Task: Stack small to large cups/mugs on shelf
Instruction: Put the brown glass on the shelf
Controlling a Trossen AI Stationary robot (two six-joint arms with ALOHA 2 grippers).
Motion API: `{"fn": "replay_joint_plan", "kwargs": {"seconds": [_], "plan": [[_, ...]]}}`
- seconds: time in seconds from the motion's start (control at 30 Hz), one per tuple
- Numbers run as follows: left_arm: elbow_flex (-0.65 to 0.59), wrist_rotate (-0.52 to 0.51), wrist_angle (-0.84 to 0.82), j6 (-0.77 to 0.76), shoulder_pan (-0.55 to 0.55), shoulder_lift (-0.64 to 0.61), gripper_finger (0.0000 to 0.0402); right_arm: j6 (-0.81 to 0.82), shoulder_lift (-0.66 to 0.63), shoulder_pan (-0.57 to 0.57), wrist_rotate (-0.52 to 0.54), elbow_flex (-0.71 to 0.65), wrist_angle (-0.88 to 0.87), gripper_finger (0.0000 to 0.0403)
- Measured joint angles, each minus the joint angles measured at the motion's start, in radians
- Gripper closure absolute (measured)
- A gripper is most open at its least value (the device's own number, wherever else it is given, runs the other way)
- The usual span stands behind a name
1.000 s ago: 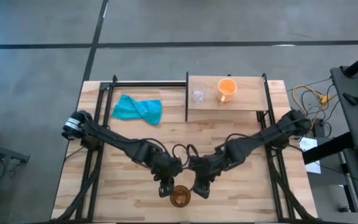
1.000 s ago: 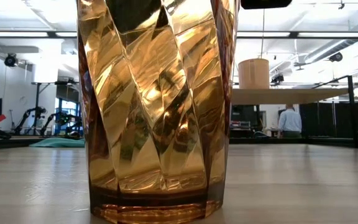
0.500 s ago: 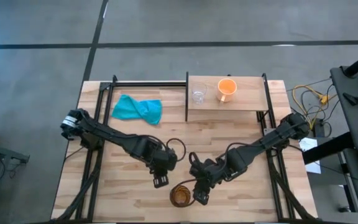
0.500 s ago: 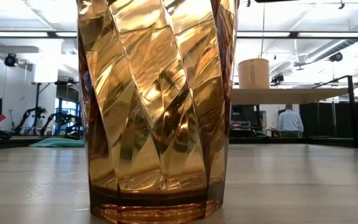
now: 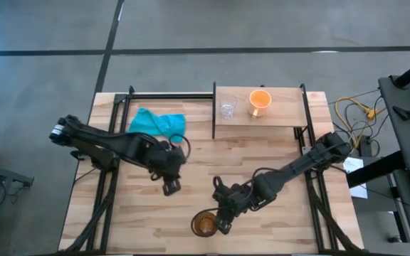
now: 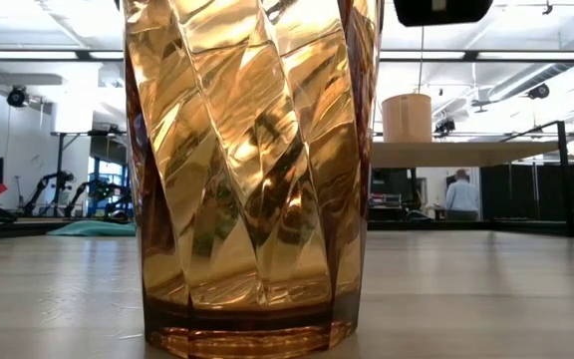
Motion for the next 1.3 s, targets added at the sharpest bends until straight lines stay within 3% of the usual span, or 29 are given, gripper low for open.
{"fn": "replay_joint_plan", "kwargs": {"seconds": [0.47,0.97,1.3], "plan": [[0.0,-0.107,-0.003,0.09,0.003,-0.207,0.0306,0.122,0.073,-0.018,0.021,0.008,0.006,0.0287],[0.0,-0.107,-0.003,0.111,0.003,-0.221,0.0306,0.094,0.202,-0.026,-0.014,0.132,-0.01,0.0287],[0.0,-0.106,-0.002,0.109,0.003,-0.221,0.0306,0.046,0.256,-0.026,-0.011,0.221,-0.159,0.0288]]}}
